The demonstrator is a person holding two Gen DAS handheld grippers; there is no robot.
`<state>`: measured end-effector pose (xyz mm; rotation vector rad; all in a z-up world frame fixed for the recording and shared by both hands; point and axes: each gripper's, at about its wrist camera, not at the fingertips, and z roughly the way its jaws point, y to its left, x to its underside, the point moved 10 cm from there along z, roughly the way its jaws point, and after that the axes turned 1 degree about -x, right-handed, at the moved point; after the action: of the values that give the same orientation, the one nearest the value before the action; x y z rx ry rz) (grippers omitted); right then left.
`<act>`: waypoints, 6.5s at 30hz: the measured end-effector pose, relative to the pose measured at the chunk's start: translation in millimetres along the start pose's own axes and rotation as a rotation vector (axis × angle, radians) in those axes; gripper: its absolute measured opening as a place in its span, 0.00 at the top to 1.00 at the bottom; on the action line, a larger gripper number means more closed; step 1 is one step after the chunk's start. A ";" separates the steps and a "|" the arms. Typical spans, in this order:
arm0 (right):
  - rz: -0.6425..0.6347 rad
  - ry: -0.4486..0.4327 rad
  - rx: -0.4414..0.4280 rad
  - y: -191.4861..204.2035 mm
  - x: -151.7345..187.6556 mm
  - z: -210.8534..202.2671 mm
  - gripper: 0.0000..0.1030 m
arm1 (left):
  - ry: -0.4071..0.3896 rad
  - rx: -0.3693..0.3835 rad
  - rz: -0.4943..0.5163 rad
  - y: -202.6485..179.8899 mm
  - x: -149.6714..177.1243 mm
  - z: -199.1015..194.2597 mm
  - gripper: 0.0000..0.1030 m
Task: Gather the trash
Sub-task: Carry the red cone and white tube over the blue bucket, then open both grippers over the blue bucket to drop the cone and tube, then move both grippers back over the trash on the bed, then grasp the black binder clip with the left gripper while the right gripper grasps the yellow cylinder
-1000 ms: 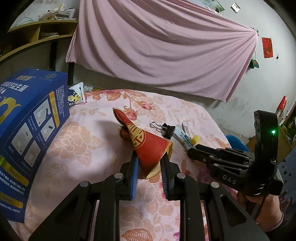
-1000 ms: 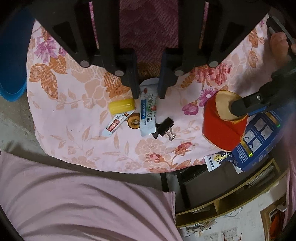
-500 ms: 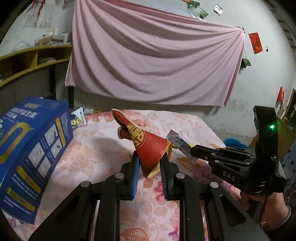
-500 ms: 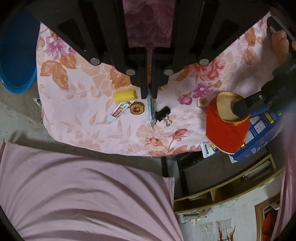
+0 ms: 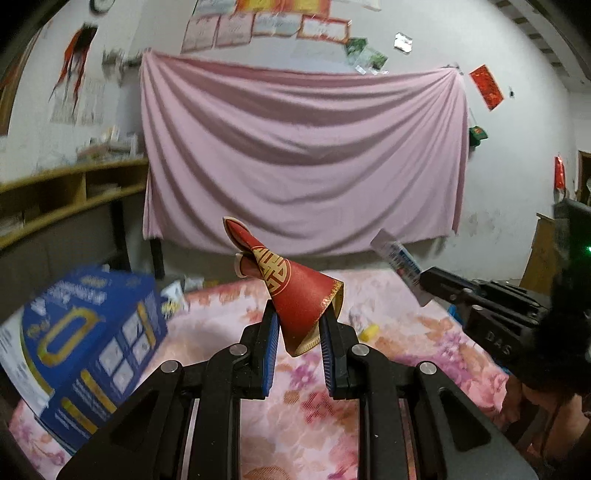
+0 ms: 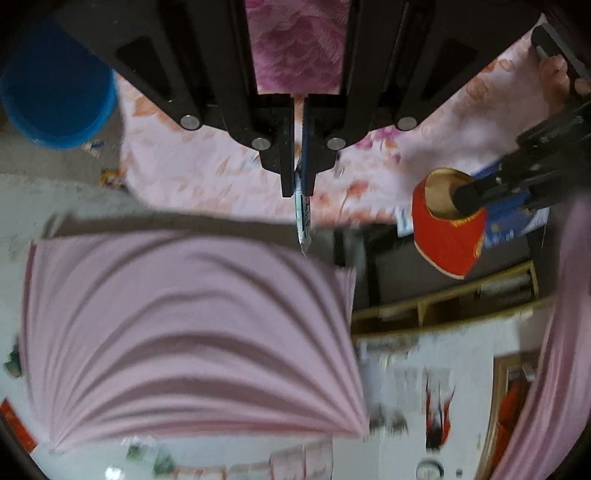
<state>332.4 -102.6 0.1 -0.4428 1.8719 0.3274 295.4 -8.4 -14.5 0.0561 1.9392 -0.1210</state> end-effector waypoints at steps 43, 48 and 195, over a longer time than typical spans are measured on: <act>0.376 -0.067 0.485 -258.3 28.1 -123.9 0.69 | 0.197 0.417 0.164 -278.4 -51.8 119.7 0.83; 0.405 -0.030 0.486 -263.0 37.2 -119.0 0.66 | 0.208 0.394 0.150 -268.4 -47.3 122.5 0.82; 0.007 0.338 -0.014 -31.1 41.9 77.0 0.45 | 0.327 0.168 -0.054 8.3 30.6 115.0 0.92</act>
<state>398.6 -103.0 -65.3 -0.5264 2.2014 0.2828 391.6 -13.5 -84.8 0.1420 2.2535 -0.3279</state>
